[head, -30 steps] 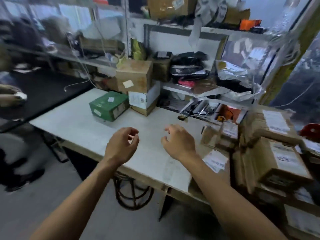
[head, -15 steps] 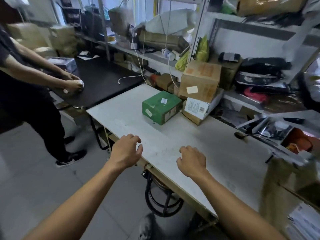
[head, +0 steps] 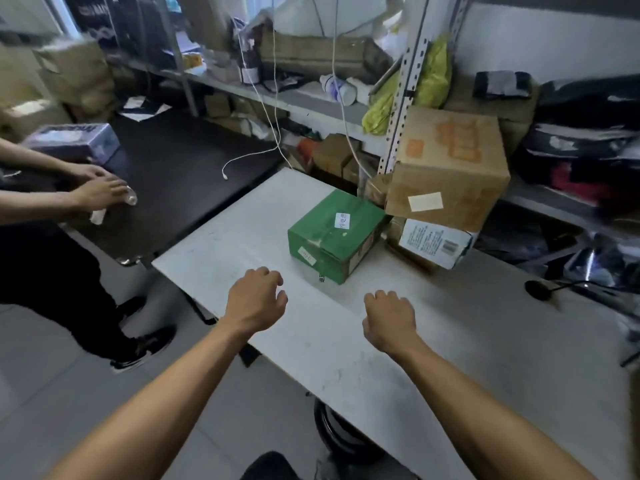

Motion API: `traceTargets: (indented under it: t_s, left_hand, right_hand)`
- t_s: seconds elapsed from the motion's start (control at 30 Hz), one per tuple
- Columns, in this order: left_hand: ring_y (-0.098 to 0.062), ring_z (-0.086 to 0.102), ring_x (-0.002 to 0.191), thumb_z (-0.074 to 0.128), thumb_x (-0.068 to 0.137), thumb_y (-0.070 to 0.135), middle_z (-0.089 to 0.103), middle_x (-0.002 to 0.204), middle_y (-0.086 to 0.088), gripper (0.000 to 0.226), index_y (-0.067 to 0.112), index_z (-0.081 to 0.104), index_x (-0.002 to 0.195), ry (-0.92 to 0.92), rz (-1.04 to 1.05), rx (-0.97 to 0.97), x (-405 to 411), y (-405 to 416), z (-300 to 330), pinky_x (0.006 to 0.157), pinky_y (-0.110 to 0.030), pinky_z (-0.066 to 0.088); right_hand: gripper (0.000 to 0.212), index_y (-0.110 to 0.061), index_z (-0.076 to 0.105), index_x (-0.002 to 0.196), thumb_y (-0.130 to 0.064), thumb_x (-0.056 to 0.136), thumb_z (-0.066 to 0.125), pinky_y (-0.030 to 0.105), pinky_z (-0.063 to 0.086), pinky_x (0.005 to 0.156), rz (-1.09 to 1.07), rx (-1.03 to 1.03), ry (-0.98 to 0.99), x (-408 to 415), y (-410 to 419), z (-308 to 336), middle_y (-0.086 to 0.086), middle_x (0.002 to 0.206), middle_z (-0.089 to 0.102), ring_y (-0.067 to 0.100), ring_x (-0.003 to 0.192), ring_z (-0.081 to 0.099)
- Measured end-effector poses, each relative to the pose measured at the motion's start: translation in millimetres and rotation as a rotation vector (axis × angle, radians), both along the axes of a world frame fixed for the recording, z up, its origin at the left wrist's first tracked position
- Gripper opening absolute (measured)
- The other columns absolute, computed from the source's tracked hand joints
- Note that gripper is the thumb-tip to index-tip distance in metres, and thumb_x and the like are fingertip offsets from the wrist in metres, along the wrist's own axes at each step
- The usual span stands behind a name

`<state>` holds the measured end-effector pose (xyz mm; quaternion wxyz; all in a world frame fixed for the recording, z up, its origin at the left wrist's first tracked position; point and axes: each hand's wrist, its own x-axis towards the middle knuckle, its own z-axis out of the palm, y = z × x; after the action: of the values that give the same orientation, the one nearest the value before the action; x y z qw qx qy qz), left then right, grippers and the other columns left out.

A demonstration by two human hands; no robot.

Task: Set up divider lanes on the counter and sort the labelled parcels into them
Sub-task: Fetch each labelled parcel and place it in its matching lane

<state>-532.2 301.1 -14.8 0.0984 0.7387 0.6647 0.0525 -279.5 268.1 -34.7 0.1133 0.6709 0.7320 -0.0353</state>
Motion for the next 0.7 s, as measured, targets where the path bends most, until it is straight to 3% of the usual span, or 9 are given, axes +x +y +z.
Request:
traceTargets:
  t_s: [0.17, 0.3, 0.4, 0.47, 0.53, 0.6, 0.63, 0.7]
  left_hand:
    - [-0.024, 0.052, 0.123, 0.051, 0.099, 0.037, 0.059, 0.133, -0.003, 0.04, 0.021, 0.058, 0.135, -0.05, -0.029, -0.055, -2, 75, -16, 0.094, -0.039, 0.049]
    - [-0.027, 0.052, 0.125, 0.044, 0.103, 0.043, 0.056, 0.137, -0.008, 0.044, 0.016, 0.054, 0.138, -0.196, -0.019, -0.081, 2, 141, -28, 0.096, -0.044, 0.048]
    - [-0.029, 0.053, 0.125, 0.034, 0.106, 0.051, 0.056, 0.139, -0.011, 0.055, 0.013, 0.051, 0.141, -0.346, 0.016, -0.154, 4, 191, -43, 0.1, -0.044, 0.047]
    - [-0.029, 0.055, 0.126, 0.03, 0.107, 0.052, 0.056, 0.142, -0.013, 0.06, 0.009, 0.049, 0.144, -0.49, 0.017, -0.215, 7, 221, -49, 0.101, -0.041, 0.046]
    - [-0.03, 0.056, 0.124, 0.027, 0.109, 0.047, 0.058, 0.14, -0.014, 0.057, 0.006, 0.052, 0.14, -0.605, -0.007, -0.31, 12, 247, -54, 0.096, -0.035, 0.042]
    - [-0.028, 0.059, 0.119, 0.021, 0.109, 0.049, 0.063, 0.132, -0.011, 0.058, 0.012, 0.06, 0.13, -0.727, -0.059, -0.468, 16, 266, -58, 0.098, -0.035, 0.043]
    - [-0.024, 0.061, 0.118, 0.019, 0.106, 0.054, 0.065, 0.128, -0.006, 0.06, 0.02, 0.064, 0.126, -0.803, -0.066, -0.564, 18, 274, -58, 0.102, -0.038, 0.045]
    - [-0.022, 0.063, 0.117, 0.015, 0.101, 0.063, 0.067, 0.13, -0.002, 0.067, 0.029, 0.067, 0.126, -0.78, -0.077, -0.632, 18, 287, -62, 0.107, -0.044, 0.045]
  right_hand:
    - [0.031, -0.015, 0.049, 0.13, -0.021, 0.1, 0.049, 0.038, 0.042, 0.086, -0.049, -0.061, 0.01, -9, 46, -14, 0.008, 0.128, 0.055, 0.029, 0.115, 0.053]
    - [0.041, -0.014, 0.048, 0.138, -0.02, 0.098, 0.051, 0.038, 0.047, 0.094, -0.224, -0.11, 0.164, -8, 89, -23, 0.007, 0.135, 0.053, 0.029, 0.123, 0.051]
    - [0.044, -0.008, 0.049, 0.14, -0.014, 0.096, 0.05, 0.04, 0.048, 0.1, -0.453, -0.139, 0.421, -8, 121, -33, 0.011, 0.141, 0.052, 0.032, 0.13, 0.05]
    - [0.045, -0.005, 0.045, 0.145, -0.015, 0.101, 0.046, 0.041, 0.044, 0.108, -0.68, -0.094, 0.693, -10, 143, -39, 0.014, 0.148, 0.049, 0.035, 0.137, 0.047]
    - [0.059, -0.018, 0.021, 0.162, -0.027, 0.108, 0.042, 0.04, 0.033, 0.119, -0.901, -0.085, 0.971, -20, 165, -39, 0.007, 0.164, 0.032, 0.03, 0.149, 0.034]
    - [0.067, -0.027, 0.004, 0.164, -0.041, 0.109, 0.039, 0.042, 0.026, 0.123, -1.018, -0.08, 1.219, -32, 183, -41, 0.001, 0.168, 0.021, 0.026, 0.152, 0.027]
    - [0.071, -0.027, 0.004, 0.164, -0.048, 0.106, 0.039, 0.044, 0.026, 0.124, -1.047, -0.046, 1.326, -37, 191, -45, 0.001, 0.168, 0.022, 0.025, 0.152, 0.027]
    - [0.077, -0.029, 0.017, 0.162, -0.065, 0.097, 0.038, 0.048, 0.03, 0.123, -1.082, 0.023, 1.353, -43, 196, -59, 0.002, 0.164, 0.032, 0.023, 0.15, 0.033]
